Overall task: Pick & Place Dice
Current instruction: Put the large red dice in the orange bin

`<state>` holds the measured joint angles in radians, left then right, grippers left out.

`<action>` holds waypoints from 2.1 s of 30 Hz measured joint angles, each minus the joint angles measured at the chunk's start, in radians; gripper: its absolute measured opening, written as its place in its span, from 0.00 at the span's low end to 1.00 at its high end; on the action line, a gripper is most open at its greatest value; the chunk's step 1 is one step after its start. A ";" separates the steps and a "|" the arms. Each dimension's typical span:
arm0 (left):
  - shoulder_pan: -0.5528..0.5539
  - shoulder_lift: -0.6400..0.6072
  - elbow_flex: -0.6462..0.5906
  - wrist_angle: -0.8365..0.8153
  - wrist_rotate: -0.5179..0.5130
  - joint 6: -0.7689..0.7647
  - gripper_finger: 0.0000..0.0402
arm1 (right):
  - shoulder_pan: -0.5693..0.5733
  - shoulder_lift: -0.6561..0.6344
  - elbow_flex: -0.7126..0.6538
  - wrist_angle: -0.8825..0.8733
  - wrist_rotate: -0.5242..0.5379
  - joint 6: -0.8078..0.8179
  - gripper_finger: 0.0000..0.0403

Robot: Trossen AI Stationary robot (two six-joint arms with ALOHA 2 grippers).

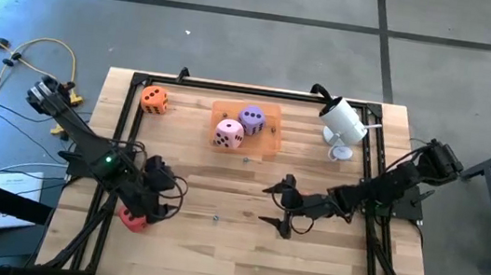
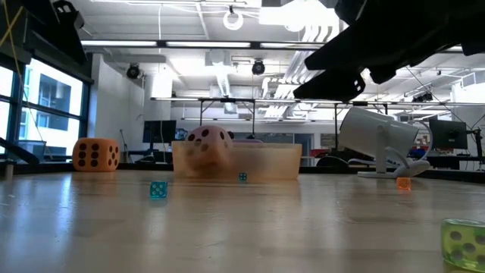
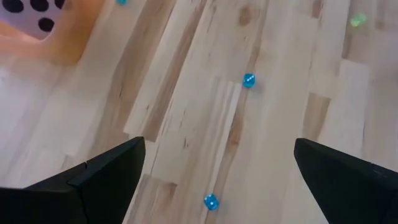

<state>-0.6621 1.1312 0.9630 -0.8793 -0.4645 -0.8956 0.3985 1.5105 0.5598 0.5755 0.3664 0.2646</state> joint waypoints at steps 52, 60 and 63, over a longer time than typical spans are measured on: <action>-0.114 0.137 0.000 -0.299 0.559 -0.550 1.00 | -0.081 0.000 0.000 -0.002 -0.003 -0.034 0.98; -0.113 0.142 -0.001 -0.291 0.556 -0.675 1.00 | -0.081 0.000 0.000 -0.002 -0.003 -0.034 0.98; -0.114 0.166 -0.001 -0.286 0.562 -0.683 1.00 | -0.081 0.000 0.000 -0.002 -0.003 -0.034 0.98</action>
<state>-0.7759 1.2974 0.9619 -1.1655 0.0975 -1.5785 0.3177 1.5105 0.5598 0.5735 0.3630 0.2306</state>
